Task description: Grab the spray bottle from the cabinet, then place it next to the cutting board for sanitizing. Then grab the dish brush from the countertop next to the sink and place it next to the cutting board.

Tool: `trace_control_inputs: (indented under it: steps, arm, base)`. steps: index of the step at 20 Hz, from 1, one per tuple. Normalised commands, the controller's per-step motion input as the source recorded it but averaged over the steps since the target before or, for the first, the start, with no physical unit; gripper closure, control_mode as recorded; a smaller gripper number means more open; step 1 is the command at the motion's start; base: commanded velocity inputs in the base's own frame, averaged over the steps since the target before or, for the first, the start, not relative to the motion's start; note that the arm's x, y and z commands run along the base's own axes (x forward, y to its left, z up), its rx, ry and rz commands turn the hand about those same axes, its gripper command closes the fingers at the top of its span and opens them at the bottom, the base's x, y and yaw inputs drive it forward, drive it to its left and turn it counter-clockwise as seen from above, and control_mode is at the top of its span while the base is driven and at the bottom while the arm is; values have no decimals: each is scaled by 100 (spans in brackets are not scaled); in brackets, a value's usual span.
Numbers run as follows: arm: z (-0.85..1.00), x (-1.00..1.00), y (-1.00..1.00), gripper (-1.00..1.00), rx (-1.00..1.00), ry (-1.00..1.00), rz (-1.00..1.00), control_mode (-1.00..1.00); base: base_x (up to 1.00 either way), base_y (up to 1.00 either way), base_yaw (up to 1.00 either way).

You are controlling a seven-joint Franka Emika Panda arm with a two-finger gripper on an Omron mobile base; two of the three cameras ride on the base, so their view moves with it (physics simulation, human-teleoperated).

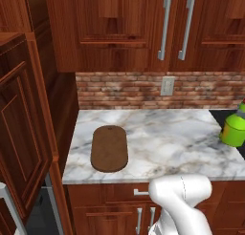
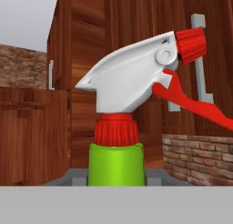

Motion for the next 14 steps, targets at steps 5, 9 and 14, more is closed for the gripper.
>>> trace_control_inputs:
  steps: [5, 9, 14]
  arm:
    - [-26, 59, 5, 100, -2, 0, 4, -100]
    - [-28, 34, 5, 100, -5, 0, 3, -100]
    - [-43, 25, 18, 100, -4, 0, 4, -100]
  base:
    - [0, 0, 0]
    - [0, 0, 0]
    - [0, 0, 0]
